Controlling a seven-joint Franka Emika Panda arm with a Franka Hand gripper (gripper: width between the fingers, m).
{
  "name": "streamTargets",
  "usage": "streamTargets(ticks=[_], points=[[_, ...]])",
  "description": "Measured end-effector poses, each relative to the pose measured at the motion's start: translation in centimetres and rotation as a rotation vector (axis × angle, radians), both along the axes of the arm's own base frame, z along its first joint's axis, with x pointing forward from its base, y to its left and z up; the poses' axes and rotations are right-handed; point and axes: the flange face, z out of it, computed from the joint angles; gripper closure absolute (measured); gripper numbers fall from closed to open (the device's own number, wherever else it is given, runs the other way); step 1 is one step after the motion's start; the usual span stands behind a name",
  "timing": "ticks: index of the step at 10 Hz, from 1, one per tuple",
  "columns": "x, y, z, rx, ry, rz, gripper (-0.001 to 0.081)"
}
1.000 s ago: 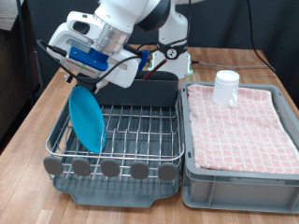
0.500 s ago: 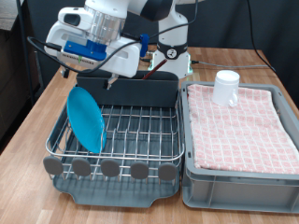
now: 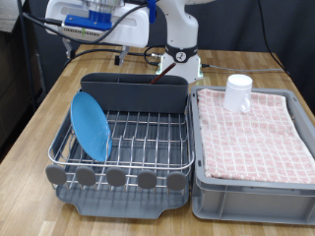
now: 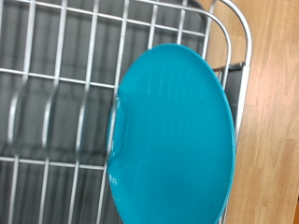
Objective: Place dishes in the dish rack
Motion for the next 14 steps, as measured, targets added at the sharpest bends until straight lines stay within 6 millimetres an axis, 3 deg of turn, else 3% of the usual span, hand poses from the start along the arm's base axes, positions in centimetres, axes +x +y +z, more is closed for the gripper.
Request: streamTargets(ticks=[4, 8, 14], points=[[-0.8, 5.4, 3.2, 0.013, 0.002, 0.067, 0.0004], [-1.7, 7.0, 2.8, 0.065, 0.083, 0.077, 0.0004], [-2.2, 17.7, 3.5, 0.102, 0.142, 0.108, 0.0004]])
